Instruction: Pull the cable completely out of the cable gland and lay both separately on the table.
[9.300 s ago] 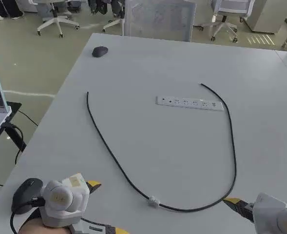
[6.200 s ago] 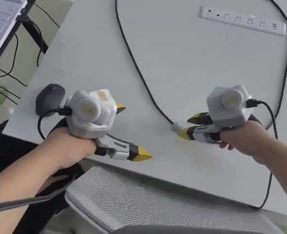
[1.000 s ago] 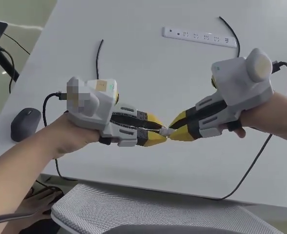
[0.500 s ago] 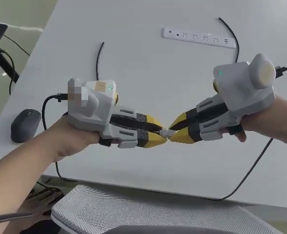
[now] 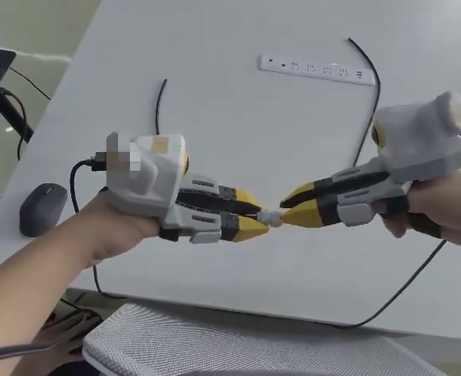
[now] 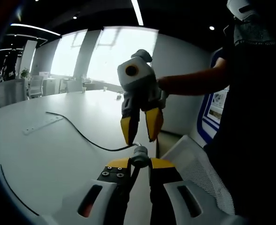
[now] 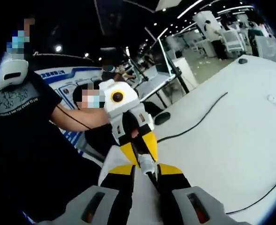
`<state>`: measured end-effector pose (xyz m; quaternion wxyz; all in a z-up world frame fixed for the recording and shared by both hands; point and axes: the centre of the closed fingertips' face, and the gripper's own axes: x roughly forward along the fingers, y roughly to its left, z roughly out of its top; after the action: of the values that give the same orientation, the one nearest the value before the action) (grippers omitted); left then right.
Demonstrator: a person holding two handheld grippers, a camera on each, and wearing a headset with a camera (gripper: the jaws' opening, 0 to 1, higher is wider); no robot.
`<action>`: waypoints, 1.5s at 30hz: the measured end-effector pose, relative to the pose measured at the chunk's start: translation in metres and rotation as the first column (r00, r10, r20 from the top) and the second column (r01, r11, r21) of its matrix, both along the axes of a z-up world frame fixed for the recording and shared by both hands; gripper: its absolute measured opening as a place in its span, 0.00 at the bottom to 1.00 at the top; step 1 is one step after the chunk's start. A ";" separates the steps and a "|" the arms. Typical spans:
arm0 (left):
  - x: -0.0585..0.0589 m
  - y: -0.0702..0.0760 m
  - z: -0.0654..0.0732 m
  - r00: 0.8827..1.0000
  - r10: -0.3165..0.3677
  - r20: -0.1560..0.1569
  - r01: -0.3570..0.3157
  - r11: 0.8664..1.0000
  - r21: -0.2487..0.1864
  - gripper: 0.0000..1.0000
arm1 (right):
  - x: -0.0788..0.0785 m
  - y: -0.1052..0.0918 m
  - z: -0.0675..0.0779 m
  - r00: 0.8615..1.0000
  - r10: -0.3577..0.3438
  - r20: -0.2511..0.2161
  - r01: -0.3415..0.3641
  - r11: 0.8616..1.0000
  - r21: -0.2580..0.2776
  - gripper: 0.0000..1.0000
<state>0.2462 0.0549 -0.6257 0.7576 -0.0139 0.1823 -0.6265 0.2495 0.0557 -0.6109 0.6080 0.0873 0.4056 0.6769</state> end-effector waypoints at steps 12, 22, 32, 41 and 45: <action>0.005 -0.001 0.008 0.998 -0.003 0.063 0.003 1.000 0.010 0.14 | 0.008 0.002 -0.005 0.974 0.032 -0.224 -0.030 0.999 0.012 0.14; 0.007 -0.004 0.007 0.998 0.004 0.060 -0.005 1.000 0.021 0.14 | -0.003 0.005 -0.010 0.952 0.058 -0.302 -0.051 0.998 0.033 0.11; 0.006 -0.005 0.001 1.000 0.006 0.008 -0.006 0.999 0.036 0.14 | -0.004 0.003 -0.013 0.988 0.109 -0.106 -0.107 0.994 0.023 0.07; 0.008 -0.003 -0.007 0.997 0.023 -0.080 -0.022 1.000 0.019 0.14 | -0.005 0.005 -0.017 0.937 0.176 0.303 -0.158 0.984 -0.081 0.07; 0.007 -0.002 -0.009 0.992 0.033 -0.124 -0.033 0.999 0.008 0.14 | -0.005 0.006 -0.019 0.857 0.206 0.473 -0.163 0.978 -0.130 0.07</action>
<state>0.2537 0.0524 -0.6343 0.7551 -0.0534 0.2308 -0.6113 0.2445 0.0614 -0.6297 0.6255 -0.1499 0.2759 0.7142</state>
